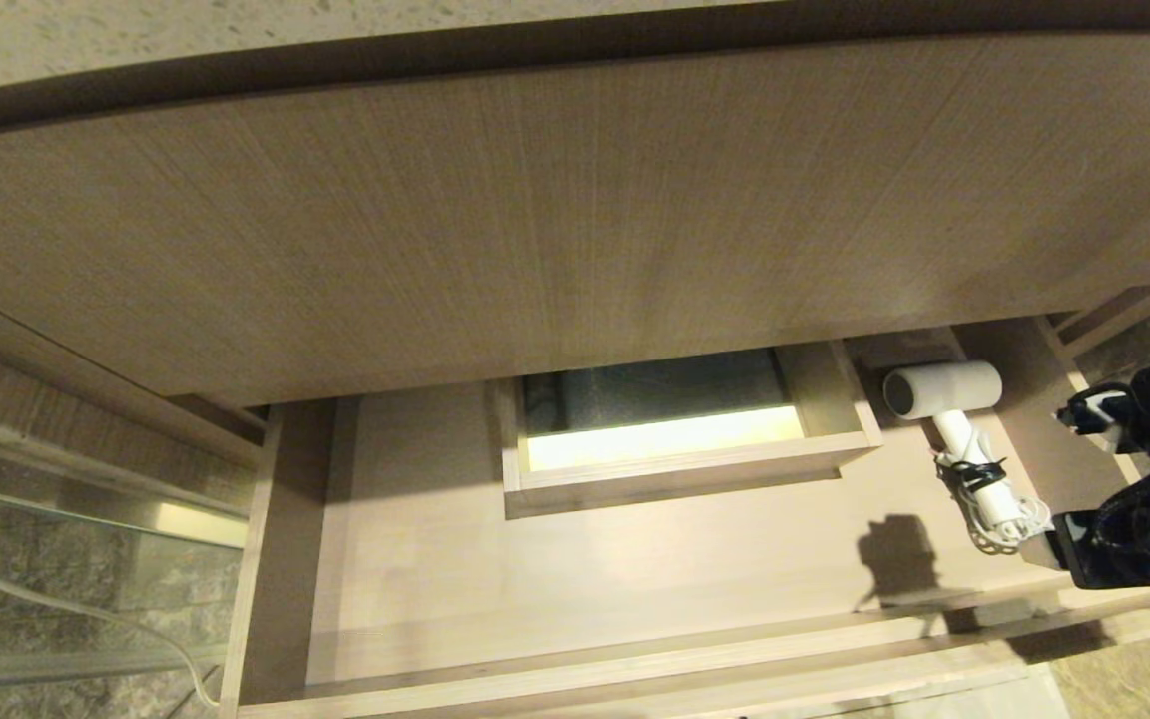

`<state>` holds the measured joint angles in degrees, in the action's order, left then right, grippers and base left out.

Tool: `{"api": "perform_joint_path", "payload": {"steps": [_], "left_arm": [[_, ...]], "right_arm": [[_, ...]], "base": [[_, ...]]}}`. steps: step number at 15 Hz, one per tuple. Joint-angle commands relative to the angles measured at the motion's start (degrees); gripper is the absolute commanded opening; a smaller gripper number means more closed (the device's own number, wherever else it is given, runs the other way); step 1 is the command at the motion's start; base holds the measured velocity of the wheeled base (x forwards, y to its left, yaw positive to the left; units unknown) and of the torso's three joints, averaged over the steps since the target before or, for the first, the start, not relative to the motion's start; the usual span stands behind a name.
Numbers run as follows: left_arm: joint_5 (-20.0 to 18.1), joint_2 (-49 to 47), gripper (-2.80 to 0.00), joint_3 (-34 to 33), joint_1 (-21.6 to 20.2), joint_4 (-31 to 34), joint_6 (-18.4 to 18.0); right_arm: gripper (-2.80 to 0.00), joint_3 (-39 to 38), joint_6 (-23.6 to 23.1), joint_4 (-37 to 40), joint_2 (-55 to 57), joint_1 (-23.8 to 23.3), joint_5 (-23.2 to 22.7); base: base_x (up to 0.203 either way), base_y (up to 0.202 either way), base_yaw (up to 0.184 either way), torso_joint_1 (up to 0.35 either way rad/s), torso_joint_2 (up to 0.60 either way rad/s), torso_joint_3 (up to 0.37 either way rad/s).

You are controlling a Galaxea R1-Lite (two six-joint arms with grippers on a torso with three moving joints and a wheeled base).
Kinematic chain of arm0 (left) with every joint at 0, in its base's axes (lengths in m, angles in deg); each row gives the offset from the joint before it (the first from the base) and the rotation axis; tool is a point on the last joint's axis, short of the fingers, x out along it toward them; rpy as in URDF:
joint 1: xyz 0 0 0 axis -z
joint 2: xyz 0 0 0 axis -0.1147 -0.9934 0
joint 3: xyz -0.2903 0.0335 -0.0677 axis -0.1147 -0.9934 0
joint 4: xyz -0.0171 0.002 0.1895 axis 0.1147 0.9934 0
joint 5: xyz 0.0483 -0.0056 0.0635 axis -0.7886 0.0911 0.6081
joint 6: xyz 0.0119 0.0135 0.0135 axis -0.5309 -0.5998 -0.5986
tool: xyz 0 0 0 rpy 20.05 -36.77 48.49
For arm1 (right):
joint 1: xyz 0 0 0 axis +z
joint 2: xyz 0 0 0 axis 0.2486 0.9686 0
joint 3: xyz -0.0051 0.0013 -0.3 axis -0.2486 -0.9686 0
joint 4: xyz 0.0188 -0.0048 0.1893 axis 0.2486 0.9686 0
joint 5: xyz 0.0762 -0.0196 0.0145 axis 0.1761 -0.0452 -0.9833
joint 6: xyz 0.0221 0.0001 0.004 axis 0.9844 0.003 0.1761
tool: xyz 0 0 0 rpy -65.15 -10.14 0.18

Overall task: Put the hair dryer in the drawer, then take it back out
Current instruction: Take the hairdryer out

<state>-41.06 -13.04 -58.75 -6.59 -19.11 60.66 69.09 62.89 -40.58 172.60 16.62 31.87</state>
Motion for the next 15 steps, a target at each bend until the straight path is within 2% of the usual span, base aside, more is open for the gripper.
{"api": "perform_joint_path", "payload": {"steps": [1,6,9,12,14,15], "left_arm": [[0.00,0.09,-2.80,0.06,0.00,0.02,0.00],[0.00,0.00,-2.80,-0.02,0.00,0.02,0.00],[0.00,0.00,-2.80,-0.02,0.00,0.11,0.00],[0.00,0.00,-2.80,-0.02,0.00,0.02,0.00],[0.00,0.06,-2.80,-0.01,0.00,0.09,0.00],[0.00,0.09,-2.80,-0.02,0.00,0.02,0.00]], "right_arm": [[0.00,1.88,0.11,-0.27,5.59,-2.45,0.06],[0.00,17.49,0.23,-0.67,23.82,-12.00,-1.08],[0.00,29.29,-0.78,-0.93,33.75,-16.28,-5.60],[0.00,36.84,-2.72,-2.05,40.70,-18.84,-9.00],[0.00,38.26,-3.20,-4.21,42.42,-19.66,-12.66],[0.00,38.60,-3.72,-4.79,43.35,-20.05,-16.22]], "base": [[0.000,0.000,0.000,0.000,0.00,0.000],[0.000,0.000,0.000,0.000,0.00,0.000],[0.000,0.000,0.000,0.000,0.00,0.000],[0.000,0.000,0.000,0.000,0.00,0.000],[0.000,0.000,0.000,0.000,0.00,0.000],[0.000,0.000,0.000,0.000,0.00,0.000]]}}
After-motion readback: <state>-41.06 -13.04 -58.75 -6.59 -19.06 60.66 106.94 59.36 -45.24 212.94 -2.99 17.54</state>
